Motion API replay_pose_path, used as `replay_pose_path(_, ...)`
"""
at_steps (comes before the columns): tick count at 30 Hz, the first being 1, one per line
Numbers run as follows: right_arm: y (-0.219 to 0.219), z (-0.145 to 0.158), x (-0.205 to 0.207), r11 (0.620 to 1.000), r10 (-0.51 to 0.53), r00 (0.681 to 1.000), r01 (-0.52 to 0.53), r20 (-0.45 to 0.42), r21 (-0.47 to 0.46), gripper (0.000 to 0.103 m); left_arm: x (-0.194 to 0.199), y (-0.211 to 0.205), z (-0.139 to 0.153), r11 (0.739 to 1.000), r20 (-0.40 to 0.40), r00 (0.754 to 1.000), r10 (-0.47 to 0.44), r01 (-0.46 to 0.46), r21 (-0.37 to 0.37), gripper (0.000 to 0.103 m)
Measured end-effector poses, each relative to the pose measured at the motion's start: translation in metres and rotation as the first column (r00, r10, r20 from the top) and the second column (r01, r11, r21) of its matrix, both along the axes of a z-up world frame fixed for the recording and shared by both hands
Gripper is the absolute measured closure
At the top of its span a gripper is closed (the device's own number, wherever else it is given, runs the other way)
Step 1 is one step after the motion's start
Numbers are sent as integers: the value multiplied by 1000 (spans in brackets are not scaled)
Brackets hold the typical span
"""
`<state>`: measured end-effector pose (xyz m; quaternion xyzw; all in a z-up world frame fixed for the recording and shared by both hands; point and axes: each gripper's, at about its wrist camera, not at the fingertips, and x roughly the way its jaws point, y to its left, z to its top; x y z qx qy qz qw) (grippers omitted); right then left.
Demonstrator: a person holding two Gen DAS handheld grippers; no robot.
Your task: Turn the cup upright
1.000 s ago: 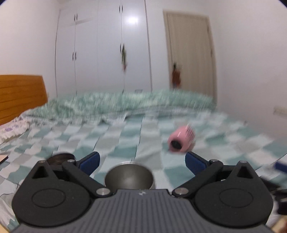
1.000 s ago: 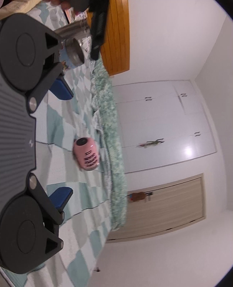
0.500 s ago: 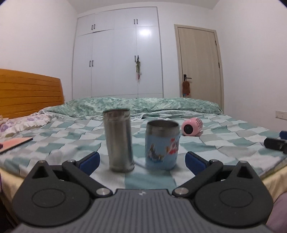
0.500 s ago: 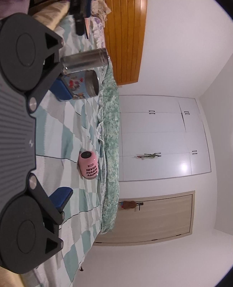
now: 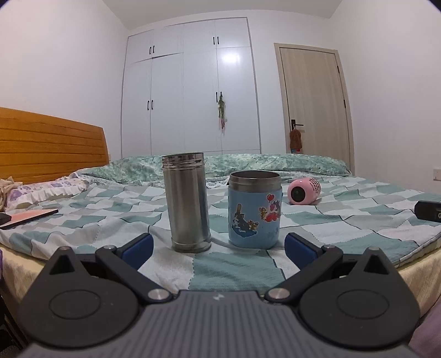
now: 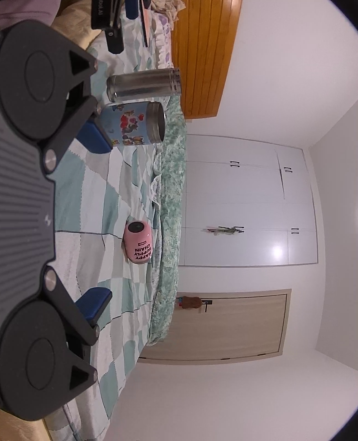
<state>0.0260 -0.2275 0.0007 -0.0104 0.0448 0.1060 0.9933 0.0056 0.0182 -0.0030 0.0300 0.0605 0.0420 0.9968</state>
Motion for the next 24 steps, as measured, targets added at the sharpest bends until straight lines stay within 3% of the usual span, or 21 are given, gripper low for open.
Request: replay_pose_path(24,0,0,-2,1000,-3,1000,3,13,-3,0,-2,1,1,1000,7,1000,-7,7,-12,0)
